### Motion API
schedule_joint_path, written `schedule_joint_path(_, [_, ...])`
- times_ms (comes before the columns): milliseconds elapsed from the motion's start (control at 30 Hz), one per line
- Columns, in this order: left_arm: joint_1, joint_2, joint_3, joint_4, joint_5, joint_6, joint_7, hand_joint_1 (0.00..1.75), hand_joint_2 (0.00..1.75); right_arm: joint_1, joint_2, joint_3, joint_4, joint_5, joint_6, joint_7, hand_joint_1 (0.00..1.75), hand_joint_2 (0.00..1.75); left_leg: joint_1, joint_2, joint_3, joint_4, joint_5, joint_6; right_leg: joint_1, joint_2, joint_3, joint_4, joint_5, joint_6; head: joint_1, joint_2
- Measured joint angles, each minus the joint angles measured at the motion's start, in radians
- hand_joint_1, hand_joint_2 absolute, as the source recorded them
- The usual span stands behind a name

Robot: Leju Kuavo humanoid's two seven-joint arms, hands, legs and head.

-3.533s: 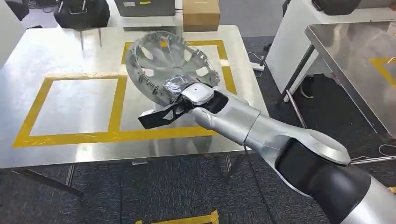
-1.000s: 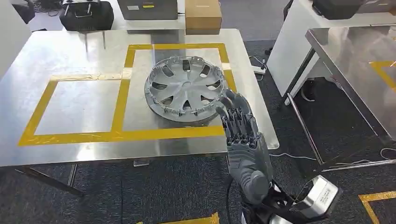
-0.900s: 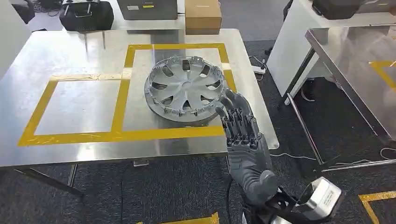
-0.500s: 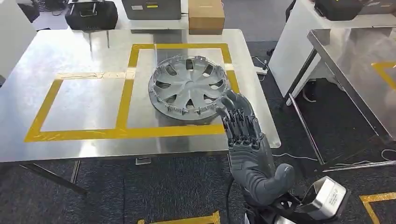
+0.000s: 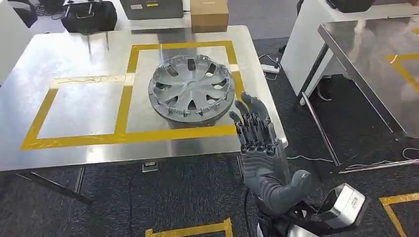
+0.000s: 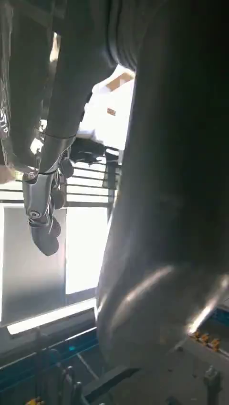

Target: Take the parts from the cabinet and place them on the table.

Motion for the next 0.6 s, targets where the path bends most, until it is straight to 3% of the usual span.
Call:
schedule_joint_path(33, [0.0,0.0,0.0,0.0,-0.002,0.001,0.0,0.0,0.0,0.006,0.002,-0.011,0.0,-0.011,-0.026,-0.015,0.0,0.0,0.006,0.001,0.054,-0.094,0.05,-0.006,-0.006,0.0,-0.009,0.009,0.002,0.005,-0.002,0.0])
schedule_joint_path(67, [-0.001,0.0,0.001,0.0,-0.003,0.001,0.0,0.0,0.0,0.01,0.002,-0.019,0.0,-0.021,-0.046,-0.029,0.0,0.0,0.011,0.001,0.098,-0.179,0.069,-0.013,-0.01,0.0,-0.017,0.018,0.004,0.011,-0.002,0.0])
schedule_joint_path(100, [-0.002,-0.003,0.001,0.0,-0.006,0.001,0.0,0.0,0.0,0.016,0.002,-0.027,0.0,-0.033,-0.06,-0.041,0.0,0.0,0.001,-0.006,0.109,-0.198,0.043,-0.014,-0.008,0.003,-0.024,0.02,0.009,0.021,-0.008,0.0])
schedule_joint_path(133, [-0.001,-0.005,0.001,0.0,-0.008,0.001,0.0,0.0,0.0,0.021,0.002,-0.036,0.0,-0.043,-0.067,-0.05,0.0,0.0,0.0,-0.012,0.099,-0.19,0.069,0.005,-0.008,0.005,-0.026,0.021,0.014,0.029,-0.01,0.0])
schedule_joint_path(200, [-0.001,-0.005,0.004,0.0,-0.008,0.001,0.0,0.0,0.0,0.028,0.002,-0.05,0.0,-0.052,-0.077,-0.061,0.0,0.0,-0.004,-0.013,0.085,-0.187,0.071,0.016,-0.009,0.009,-0.028,0.016,0.032,0.043,-0.007,0.0])
schedule_joint_path(267, [-0.002,-0.009,0.007,0.0,-0.01,0.001,0.0,0.0,0.0,0.038,0.002,-0.063,0.001,-0.06,-0.088,-0.069,0.0,0.0,-0.001,-0.009,0.068,-0.192,0.09,0.042,-0.013,0.012,-0.037,0.015,0.038,0.053,-0.008,0.0])
schedule_joint_path(300, [-0.004,-0.009,0.007,0.0,-0.01,0.001,0.0,0.0,0.0,0.043,0.002,-0.071,0.003,-0.068,-0.097,-0.076,0.0,0.0,-0.003,-0.009,0.057,-0.191,0.102,0.051,-0.014,0.01,-0.053,0.038,-0.007,0.057,-0.005,0.0])
schedule_joint_path(367, [-0.005,-0.01,0.009,0.0,-0.014,0.002,0.0,0.0,0.0,0.055,0.003,-0.089,0.003,-0.084,-0.132,-0.096,0.0,0.0,-0.008,-0.008,0.023,-0.19,0.125,0.064,-0.014,0.01,-0.087,0.178,-0.141,0.06,0.011,0.0])
schedule_joint_path(400, [-0.005,-0.01,0.011,0.0,-0.017,0.002,0.0,0.0,0.0,0.062,0.003,-0.101,0.006,-0.094,-0.153,-0.107,0.0,0.0,-0.013,-0.008,0.009,-0.19,0.136,0.065,-0.013,0.009,-0.099,0.25,-0.183,0.06,0.017,0.0])
schedule_joint_path(433, [-0.005,-0.011,0.016,0.0,-0.019,0.002,0.0,0.0,0.0,0.072,0.003,-0.117,0.009,-0.109,-0.176,-0.121,0.0,0.0,-0.017,-0.008,-0.006,-0.189,0.146,0.069,-0.011,0.009,-0.103,0.305,-0.197,0.057,0.023,0.0])
schedule_joint_path(467, [-0.005,-0.011,0.017,0.0,-0.021,0.002,0.0,0.0,0.0,0.082,0.003,-0.133,0.013,-0.128,-0.194,-0.136,0.0,0.0,-0.023,-0.008,-0.019,-0.188,0.157,0.07,-0.008,0.009,-0.093,0.321,-0.18,0.051,0.027,0.0])
schedule_joint_path(500, [-0.005,-0.011,0.018,0.0,-0.023,0.003,0.0,0.0,0.0,0.092,0.003,-0.15,0.019,-0.147,-0.203,-0.151,0.0,0.0,-0.029,-0.008,-0.033,-0.188,0.167,0.072,-0.004,0.01,-0.064,0.299,-0.144,0.041,0.032,0.0])
schedule_joint_path(567, [-0.005,-0.012,0.018,0.0,-0.027,0.003,0.0,0.0,0.0,0.103,0.003,-0.186,0.033,-0.18,-0.204,-0.18,0.0,0.0,-0.042,-0.01,-0.053,-0.189,0.187,0.074,0.014,0.01,0.042,0.149,-0.081,0.007,0.041,0.0])
schedule_joint_path(600, [-0.005,-0.017,0.019,0.0,-0.028,0.003,0.0,0.0,0.0,0.105,0.003,-0.2,0.036,-0.185,-0.203,-0.188,0.0,0.0,-0.04,-0.009,-0.057,-0.189,0.194,0.075,0.029,0.009,0.108,0.053,-0.087,-0.015,0.039,0.0])
